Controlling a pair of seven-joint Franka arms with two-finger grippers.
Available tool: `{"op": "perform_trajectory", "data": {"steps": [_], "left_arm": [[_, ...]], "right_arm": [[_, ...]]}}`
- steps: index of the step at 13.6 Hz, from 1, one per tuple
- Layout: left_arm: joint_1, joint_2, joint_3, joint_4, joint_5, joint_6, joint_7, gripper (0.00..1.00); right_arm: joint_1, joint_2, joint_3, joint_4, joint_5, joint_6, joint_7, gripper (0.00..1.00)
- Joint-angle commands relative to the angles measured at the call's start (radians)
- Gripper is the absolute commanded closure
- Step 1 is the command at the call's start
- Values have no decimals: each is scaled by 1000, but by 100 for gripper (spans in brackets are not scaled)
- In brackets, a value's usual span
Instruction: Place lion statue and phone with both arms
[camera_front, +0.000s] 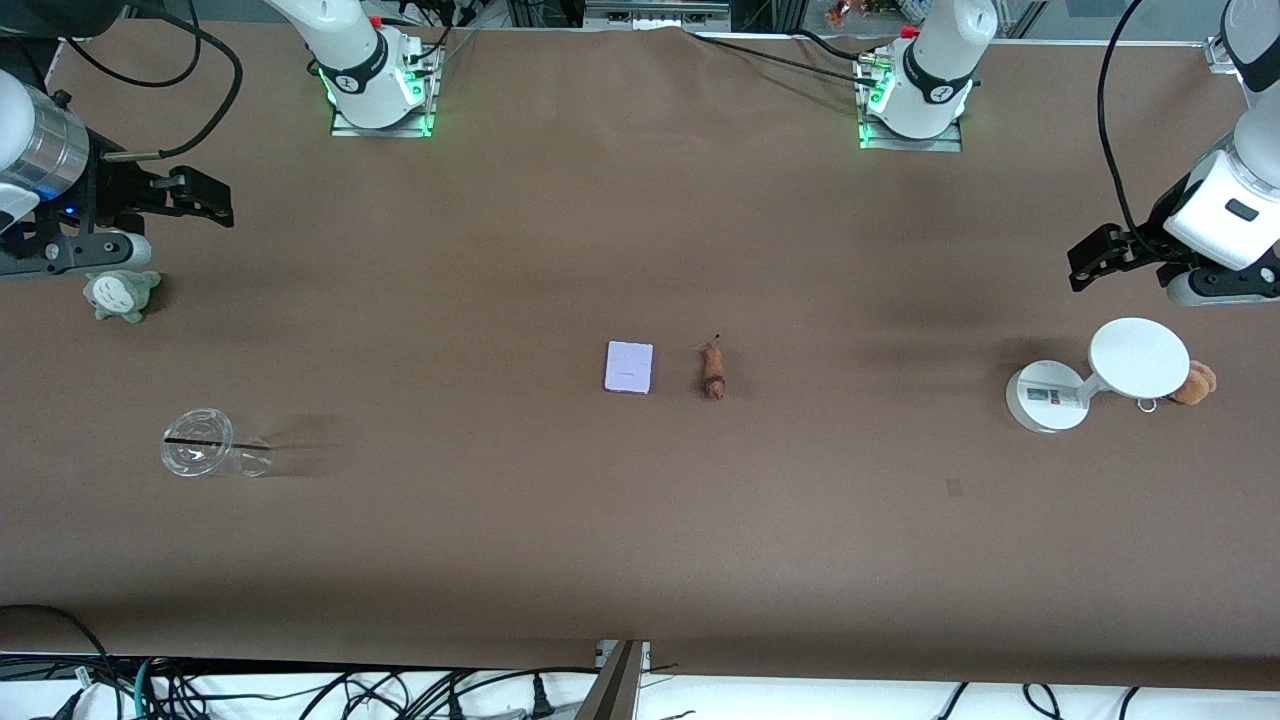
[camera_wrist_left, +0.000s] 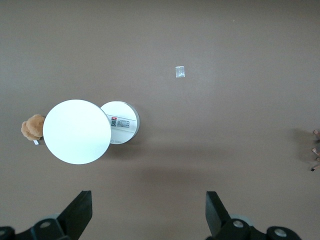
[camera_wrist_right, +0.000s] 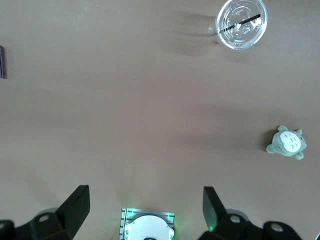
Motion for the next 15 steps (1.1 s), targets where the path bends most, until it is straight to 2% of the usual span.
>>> {"op": "perform_trajectory", "data": {"steps": [1, 4, 15], "left_arm": [[6, -15, -4, -11, 0, 0, 20, 0], [7, -15, -4, -8, 0, 5, 33, 0], [6, -6, -8, -6, 4, 3, 43, 0]], "right_arm": [[-17, -1, 15, 5, 17, 13, -12, 0], [-16, 43, 17, 72, 18, 10, -17, 0], [-17, 43, 15, 73, 18, 17, -9, 0]]}}
